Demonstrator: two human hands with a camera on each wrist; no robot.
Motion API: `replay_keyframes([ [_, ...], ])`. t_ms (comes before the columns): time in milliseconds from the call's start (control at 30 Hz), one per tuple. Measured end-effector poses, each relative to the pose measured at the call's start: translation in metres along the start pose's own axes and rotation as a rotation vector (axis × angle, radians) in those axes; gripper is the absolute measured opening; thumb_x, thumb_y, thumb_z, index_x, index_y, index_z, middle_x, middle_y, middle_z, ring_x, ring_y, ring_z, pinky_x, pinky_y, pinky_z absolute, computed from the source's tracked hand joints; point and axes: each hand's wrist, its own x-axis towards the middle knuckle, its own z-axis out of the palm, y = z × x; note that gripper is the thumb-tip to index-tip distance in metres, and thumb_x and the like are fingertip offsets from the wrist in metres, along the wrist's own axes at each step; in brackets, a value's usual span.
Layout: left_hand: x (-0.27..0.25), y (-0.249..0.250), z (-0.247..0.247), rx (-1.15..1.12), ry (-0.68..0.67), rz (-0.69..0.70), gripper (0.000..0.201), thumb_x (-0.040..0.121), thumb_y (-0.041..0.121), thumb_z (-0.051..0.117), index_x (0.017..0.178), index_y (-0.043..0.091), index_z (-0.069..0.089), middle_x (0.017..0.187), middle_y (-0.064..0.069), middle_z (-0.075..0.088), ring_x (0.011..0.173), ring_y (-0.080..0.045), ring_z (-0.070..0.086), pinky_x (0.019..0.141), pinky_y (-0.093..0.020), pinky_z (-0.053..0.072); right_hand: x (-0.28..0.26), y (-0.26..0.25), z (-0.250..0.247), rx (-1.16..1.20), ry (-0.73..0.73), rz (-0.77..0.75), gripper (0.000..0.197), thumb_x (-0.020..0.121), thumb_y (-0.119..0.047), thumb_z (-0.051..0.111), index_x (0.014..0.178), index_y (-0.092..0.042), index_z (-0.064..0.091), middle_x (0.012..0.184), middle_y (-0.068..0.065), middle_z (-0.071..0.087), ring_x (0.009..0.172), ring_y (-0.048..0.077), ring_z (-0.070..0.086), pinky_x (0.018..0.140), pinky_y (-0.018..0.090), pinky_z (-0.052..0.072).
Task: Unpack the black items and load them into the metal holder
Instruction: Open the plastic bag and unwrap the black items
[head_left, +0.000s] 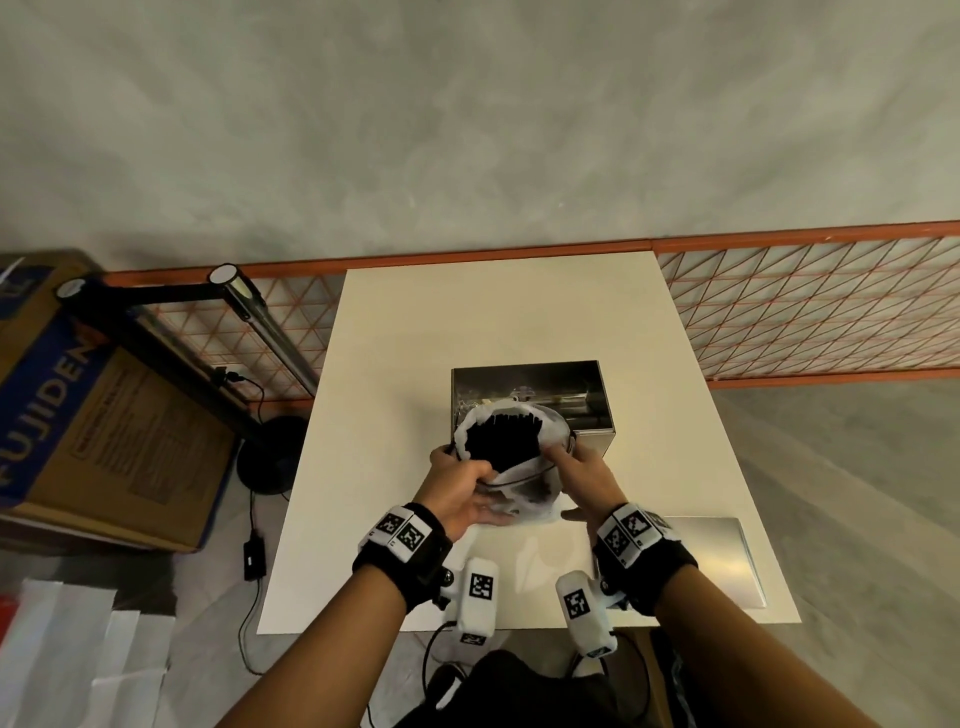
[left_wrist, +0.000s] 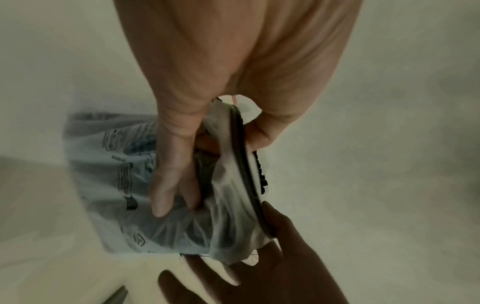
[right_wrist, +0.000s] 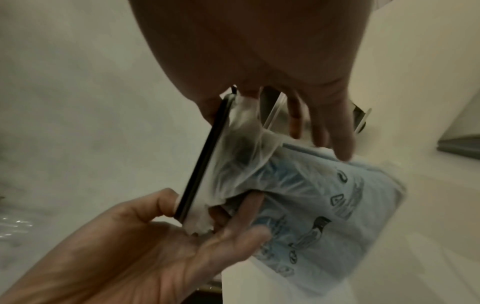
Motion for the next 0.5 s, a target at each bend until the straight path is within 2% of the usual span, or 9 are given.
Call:
replay_keyframes([
  [33, 0.001, -0.002, 0.002, -0.011, 0.014, 0.015, 0.060, 0.084, -0.014, 0.049, 0.138, 0.012, 0.041, 0.123, -0.027, 0.056, 0.098, -0.056, 0.066, 0.070, -0.071, 0.057, -0.001, 0.001, -0.002, -0.037, -0.019, 0.030, 0.037, 0.090, -0.048, 0.059, 0.122, -0.030, 0.056, 0.117, 0.002, 0.061, 0.102, 0.031, 0.064, 0.068, 0.043, 0.058],
  [100, 0.000, -0.005, 0.006, -0.024, 0.029, 0.055, 0.068, 0.083, -0.021, 0.043, 0.138, 0.018, 0.041, 0.131, -0.018, 0.051, 0.108, -0.052, 0.061, 0.066, -0.069, 0.058, -0.002, 0.001, -0.005, -0.009, -0.043, 0.055, 0.035, 0.091, -0.044, 0.059, 0.120, -0.024, 0.056, 0.116, 0.009, 0.063, 0.086, 0.037, 0.071, 0.062, 0.043, 0.060],
  [200, -0.005, -0.009, 0.009, -0.069, 0.001, 0.112, 0.071, 0.083, -0.027, 0.034, 0.136, 0.019, 0.045, 0.130, -0.008, 0.054, 0.108, -0.041, 0.061, 0.068, -0.069, 0.058, -0.008, -0.003, -0.006, 0.220, -0.051, 0.050, 0.021, 0.094, -0.016, 0.056, 0.110, -0.003, 0.058, 0.101, 0.020, 0.061, 0.075, 0.038, 0.068, 0.065, 0.045, 0.060],
  [300, -0.009, -0.013, 0.011, -0.158, -0.015, 0.126, 0.081, 0.078, -0.033, 0.032, 0.136, 0.020, 0.048, 0.132, -0.011, 0.056, 0.113, -0.043, 0.062, 0.072, -0.064, 0.060, -0.012, -0.003, -0.007, 0.427, -0.091, 0.071, 0.019, 0.090, 0.006, 0.046, 0.105, 0.005, 0.057, 0.092, 0.021, 0.060, 0.076, 0.040, 0.065, 0.078, 0.056, 0.059],
  [333, -0.008, -0.015, 0.011, -0.193, -0.013, 0.136, 0.081, 0.078, -0.034, 0.032, 0.135, 0.021, 0.049, 0.132, -0.011, 0.056, 0.115, -0.042, 0.061, 0.072, -0.062, 0.060, -0.010, -0.001, -0.008, 0.474, -0.084, 0.083, 0.021, 0.087, 0.010, 0.045, 0.104, 0.007, 0.057, 0.094, 0.023, 0.061, 0.080, 0.041, 0.066, 0.078, 0.056, 0.058],
  [400, -0.009, -0.017, 0.013, -0.221, 0.026, 0.169, 0.074, 0.082, -0.033, 0.032, 0.130, 0.021, 0.049, 0.125, -0.005, 0.058, 0.111, -0.033, 0.063, 0.071, -0.057, 0.062, -0.004, 0.004, -0.007, 0.546, -0.050, 0.112, 0.029, 0.081, 0.015, 0.042, 0.106, 0.009, 0.056, 0.097, 0.026, 0.060, 0.087, 0.042, 0.064, 0.078, 0.057, 0.058],
  [467, -0.001, -0.020, 0.010, -0.233, 0.070, 0.176, 0.068, 0.088, -0.029, 0.037, 0.133, 0.022, 0.046, 0.124, -0.002, 0.059, 0.107, -0.028, 0.065, 0.067, -0.050, 0.063, 0.003, 0.011, -0.004, 0.583, -0.023, 0.125, 0.036, 0.074, 0.020, 0.036, 0.100, 0.008, 0.057, 0.095, 0.025, 0.057, 0.086, 0.041, 0.060, 0.082, 0.062, 0.053],
  [500, 0.003, -0.023, 0.009, -0.233, 0.075, 0.171, 0.067, 0.089, -0.027, 0.040, 0.136, 0.021, 0.046, 0.128, -0.005, 0.060, 0.109, -0.030, 0.066, 0.066, -0.048, 0.063, 0.006, 0.015, -0.003, 0.572, 0.000, 0.127, 0.036, 0.073, 0.023, 0.033, 0.094, 0.007, 0.057, 0.091, 0.023, 0.058, 0.083, 0.040, 0.059, 0.080, 0.062, 0.053],
])
